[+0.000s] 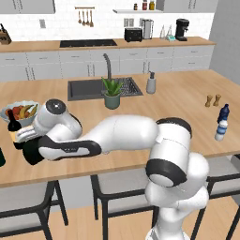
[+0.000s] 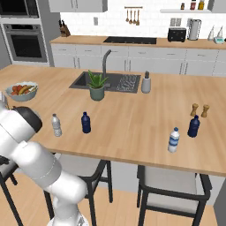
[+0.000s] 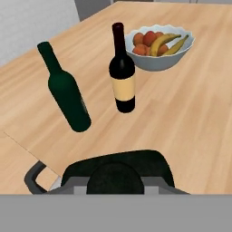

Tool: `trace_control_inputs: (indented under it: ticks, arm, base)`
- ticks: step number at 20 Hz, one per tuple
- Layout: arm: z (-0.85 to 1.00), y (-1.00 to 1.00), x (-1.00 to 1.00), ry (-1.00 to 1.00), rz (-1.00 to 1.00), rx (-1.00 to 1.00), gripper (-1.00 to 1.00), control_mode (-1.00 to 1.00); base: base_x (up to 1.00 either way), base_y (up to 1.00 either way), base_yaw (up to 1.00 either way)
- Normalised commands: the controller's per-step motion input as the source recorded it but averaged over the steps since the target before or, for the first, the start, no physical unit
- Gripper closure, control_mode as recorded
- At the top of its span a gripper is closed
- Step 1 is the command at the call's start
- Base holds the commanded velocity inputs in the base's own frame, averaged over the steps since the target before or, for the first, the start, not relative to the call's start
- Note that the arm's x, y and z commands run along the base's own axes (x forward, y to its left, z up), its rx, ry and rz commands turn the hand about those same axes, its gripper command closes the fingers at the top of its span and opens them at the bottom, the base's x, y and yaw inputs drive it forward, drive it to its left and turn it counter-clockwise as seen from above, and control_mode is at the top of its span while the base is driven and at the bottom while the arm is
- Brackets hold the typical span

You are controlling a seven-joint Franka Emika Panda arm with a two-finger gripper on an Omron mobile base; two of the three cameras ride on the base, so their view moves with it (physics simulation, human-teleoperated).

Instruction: Move the plastic bottles in the middle to the plastics group, and the glass bottles in the middle to the glass group.

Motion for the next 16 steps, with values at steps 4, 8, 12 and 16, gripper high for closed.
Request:
trace_control_inputs:
  ticks: [4,8,12,16]
  arm:
    - [-0.08,0.17,0.00,0.00,0.05,0.00,1.00,-1.00]
    - [-0.26,0.10,0.00,0.00,0.01,0.00,1.00,-1.00]
    - [-0.52,0.01,-0.01,0.00,0.00,-0.03,1.00,-1.00]
    - [-0.49,0.01,-0.04,0.00,0.00,-0.04,1.00,-1.00]
  base:
    - [0.00,0.00,0.00]
    - [0.00,0.00,0.00]
    - [0.00,0.00,0.00]
    - [0.00,0.00,0.00]
